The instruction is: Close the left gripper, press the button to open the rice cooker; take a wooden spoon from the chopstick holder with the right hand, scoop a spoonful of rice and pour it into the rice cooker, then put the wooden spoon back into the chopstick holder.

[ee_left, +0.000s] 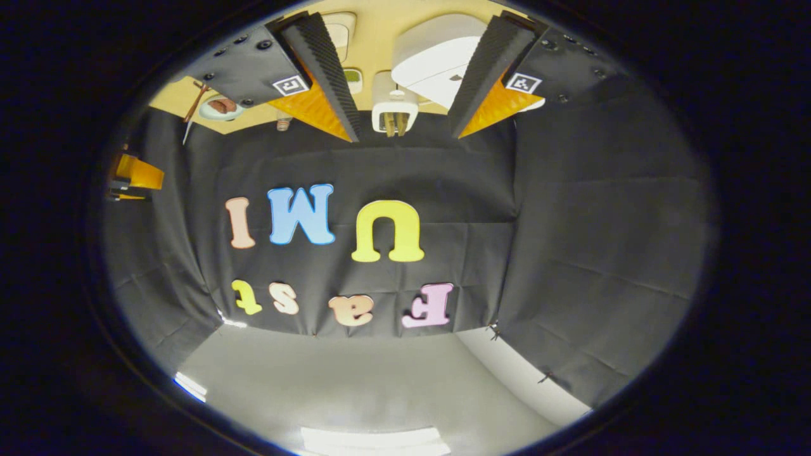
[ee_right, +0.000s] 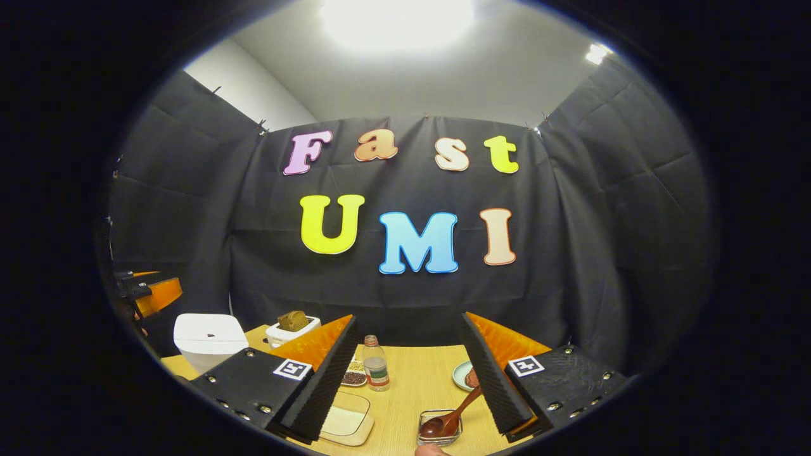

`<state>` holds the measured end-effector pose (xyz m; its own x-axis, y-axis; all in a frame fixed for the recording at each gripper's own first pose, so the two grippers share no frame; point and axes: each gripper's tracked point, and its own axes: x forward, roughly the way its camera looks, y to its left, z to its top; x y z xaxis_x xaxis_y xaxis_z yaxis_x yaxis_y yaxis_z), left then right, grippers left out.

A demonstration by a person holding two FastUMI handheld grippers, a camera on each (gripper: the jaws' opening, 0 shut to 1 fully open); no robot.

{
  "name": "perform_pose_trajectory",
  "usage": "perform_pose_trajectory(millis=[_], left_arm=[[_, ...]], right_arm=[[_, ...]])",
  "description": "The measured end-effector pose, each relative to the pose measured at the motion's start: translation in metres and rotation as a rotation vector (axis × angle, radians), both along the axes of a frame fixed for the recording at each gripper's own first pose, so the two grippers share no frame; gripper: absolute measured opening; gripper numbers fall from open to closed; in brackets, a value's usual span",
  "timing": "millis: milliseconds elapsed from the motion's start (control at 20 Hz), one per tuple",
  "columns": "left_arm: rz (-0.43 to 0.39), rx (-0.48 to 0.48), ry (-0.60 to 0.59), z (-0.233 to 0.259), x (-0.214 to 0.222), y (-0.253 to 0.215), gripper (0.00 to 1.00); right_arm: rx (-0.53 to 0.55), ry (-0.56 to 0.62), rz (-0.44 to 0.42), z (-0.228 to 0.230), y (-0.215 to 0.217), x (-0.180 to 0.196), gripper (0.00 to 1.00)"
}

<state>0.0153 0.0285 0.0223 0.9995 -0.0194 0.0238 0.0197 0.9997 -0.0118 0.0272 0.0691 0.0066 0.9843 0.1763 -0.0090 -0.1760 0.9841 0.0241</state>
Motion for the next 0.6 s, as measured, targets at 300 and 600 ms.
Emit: perform_pose_trajectory(millis=[300, 600], left_arm=[[-0.011, -0.030, -0.013, 0.005, -0.014, -0.011, 0.96], [-0.027, -0.023, -0.032, 0.015, -0.027, -0.016, 0.97]], right_arm=[[0.036, -0.005, 0.010, 0.000, 0.014, -0.009, 0.97], [0.012, -0.024, 0.012, 0.004, 0.020, -0.012, 0.97]])
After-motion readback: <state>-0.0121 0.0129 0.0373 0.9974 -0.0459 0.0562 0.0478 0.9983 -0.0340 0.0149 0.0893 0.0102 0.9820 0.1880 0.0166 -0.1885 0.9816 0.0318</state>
